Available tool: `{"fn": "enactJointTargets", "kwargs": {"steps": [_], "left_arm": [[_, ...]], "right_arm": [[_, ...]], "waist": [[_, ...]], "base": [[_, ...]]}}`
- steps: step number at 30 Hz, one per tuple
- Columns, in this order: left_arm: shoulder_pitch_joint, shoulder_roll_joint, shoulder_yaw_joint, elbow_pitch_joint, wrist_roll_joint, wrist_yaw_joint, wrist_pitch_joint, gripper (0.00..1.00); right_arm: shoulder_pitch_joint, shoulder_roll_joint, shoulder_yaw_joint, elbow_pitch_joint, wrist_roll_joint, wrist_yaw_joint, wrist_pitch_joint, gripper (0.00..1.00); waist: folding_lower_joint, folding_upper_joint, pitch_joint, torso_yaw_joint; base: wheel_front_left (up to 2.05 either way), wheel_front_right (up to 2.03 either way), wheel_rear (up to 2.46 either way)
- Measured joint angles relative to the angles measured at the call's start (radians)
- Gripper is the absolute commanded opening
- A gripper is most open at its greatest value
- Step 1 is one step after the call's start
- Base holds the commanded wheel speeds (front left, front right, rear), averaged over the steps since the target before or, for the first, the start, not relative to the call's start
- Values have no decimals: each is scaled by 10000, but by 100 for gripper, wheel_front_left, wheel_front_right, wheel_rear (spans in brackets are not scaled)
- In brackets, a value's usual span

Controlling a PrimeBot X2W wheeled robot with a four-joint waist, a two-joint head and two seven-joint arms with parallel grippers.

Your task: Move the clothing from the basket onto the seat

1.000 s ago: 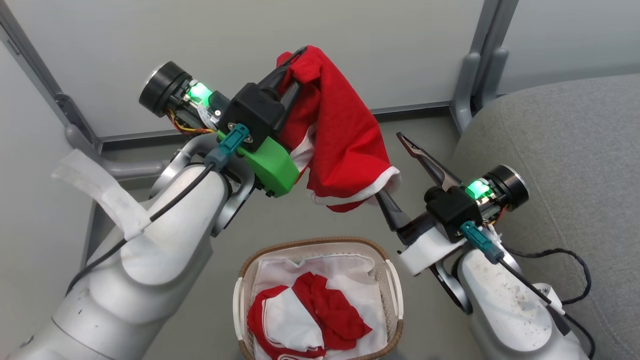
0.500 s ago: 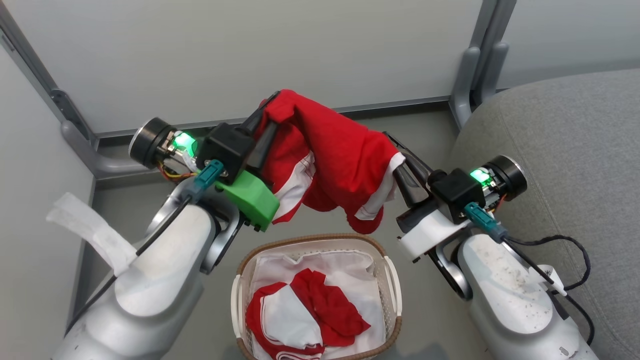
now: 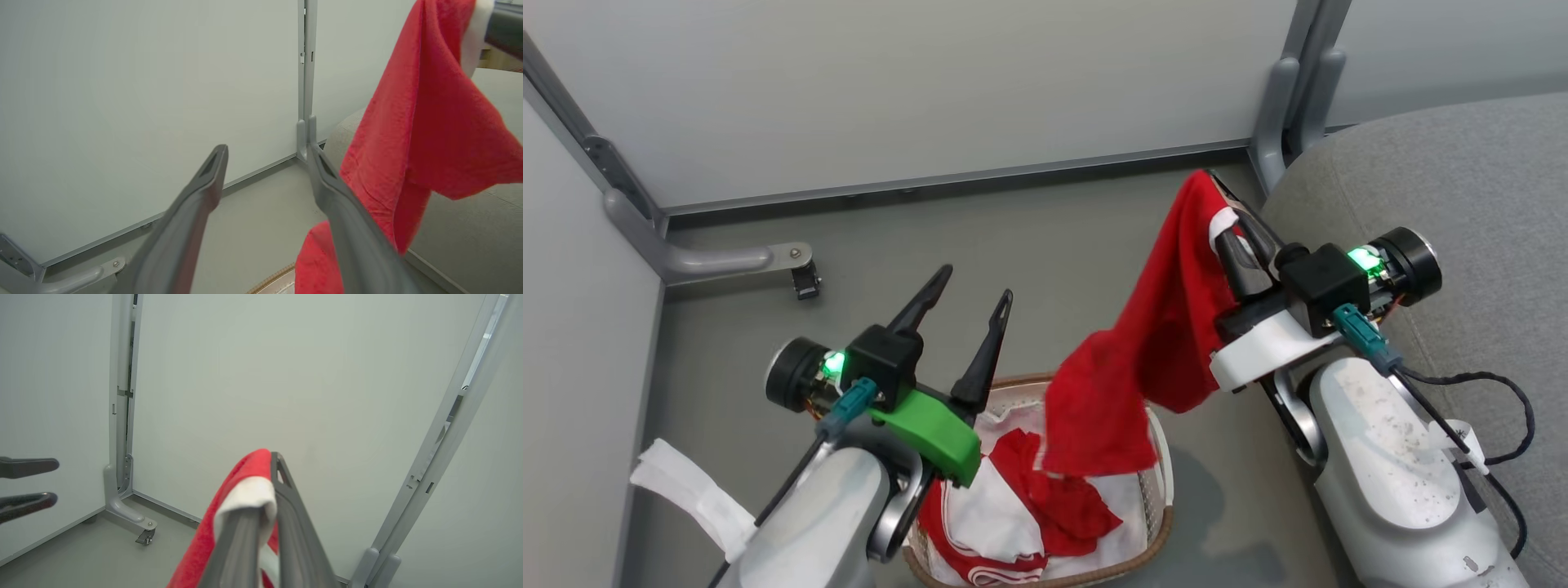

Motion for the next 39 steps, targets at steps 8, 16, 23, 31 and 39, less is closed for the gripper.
{"fn": "enactJointTargets", "kwargs": {"steps": [8,16,23,31,39], "left_arm": [[935,-263,-213,349,-215,-119,-268,100],[1302,-523,-151,474,-199,-61,-378,100],[1395,-700,-56,268,10,-42,-414,100],[1469,-723,-17,-65,349,-105,-447,100],[1231,-688,-115,-132,698,-211,-449,100]], "right_arm": [[399,-4,-729,-27,-336,0,0,0],[709,-2,-1057,-79,-460,0,0,0],[699,0,-1202,-142,-535,2,0,0],[686,0,-1526,-353,-798,4,0,0],[683,-8,-1795,-454,-995,4,0,0]], "waist": [[0,0,85,-132],[0,0,184,-245],[0,0,226,-498],[0,0,431,-1393],[0,0,858,-2742]], "base": [[0,0,0],[0,0,0],[0,0,0],[0,0,0],[0,0,0]]}}
